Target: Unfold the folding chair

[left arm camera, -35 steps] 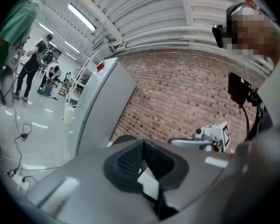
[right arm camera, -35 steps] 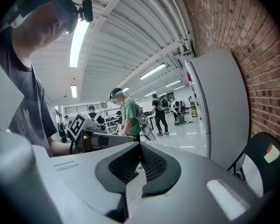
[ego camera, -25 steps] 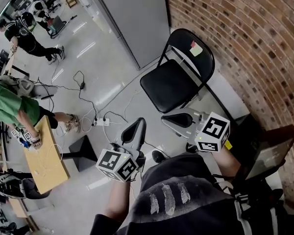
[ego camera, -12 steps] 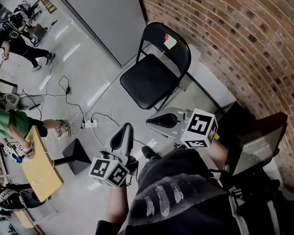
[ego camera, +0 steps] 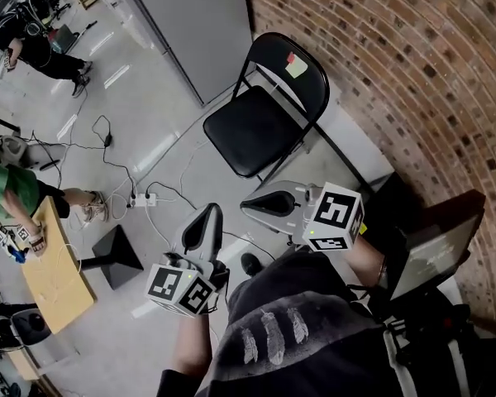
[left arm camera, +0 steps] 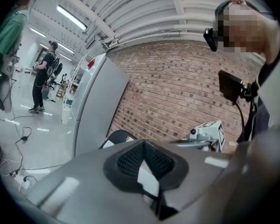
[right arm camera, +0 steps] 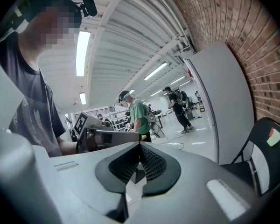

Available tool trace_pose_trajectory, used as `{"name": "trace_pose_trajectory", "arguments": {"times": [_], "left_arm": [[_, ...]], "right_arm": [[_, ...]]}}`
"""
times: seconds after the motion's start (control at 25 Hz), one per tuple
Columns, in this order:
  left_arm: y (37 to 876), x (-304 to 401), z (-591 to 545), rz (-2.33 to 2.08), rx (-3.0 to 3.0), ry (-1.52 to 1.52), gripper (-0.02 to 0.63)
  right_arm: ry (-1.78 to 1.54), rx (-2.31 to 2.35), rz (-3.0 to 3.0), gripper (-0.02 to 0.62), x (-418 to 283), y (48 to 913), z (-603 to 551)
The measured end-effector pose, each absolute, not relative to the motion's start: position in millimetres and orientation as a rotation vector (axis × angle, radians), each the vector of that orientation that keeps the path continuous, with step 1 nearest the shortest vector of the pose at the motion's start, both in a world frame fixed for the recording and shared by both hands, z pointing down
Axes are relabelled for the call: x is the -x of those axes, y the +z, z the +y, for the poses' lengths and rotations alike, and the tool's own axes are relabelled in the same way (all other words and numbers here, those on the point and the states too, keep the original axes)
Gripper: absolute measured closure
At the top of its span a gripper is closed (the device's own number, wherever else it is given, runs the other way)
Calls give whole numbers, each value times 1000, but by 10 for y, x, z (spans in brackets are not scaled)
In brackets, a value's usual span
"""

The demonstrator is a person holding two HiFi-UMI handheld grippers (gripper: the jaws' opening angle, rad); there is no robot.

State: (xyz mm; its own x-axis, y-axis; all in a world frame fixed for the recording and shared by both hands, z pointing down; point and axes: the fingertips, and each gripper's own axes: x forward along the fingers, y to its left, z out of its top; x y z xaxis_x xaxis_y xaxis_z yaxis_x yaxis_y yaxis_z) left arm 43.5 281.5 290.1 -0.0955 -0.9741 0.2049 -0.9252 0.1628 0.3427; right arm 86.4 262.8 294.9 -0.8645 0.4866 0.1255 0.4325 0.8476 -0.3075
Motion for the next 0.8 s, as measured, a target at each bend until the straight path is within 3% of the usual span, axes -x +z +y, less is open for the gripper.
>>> {"name": "trace_pose_trajectory", "arguments": {"times": [0.48,0.8], "left_arm": [[2876,70,3825,-2133,-1728,-377,606],[2854,364,4421,-2240,-1698,-350,606]], "right_arm": [[273,899,-2662,594,-438,3076,3883],[180,919,-2691,594,-36,2967,4360]]}}
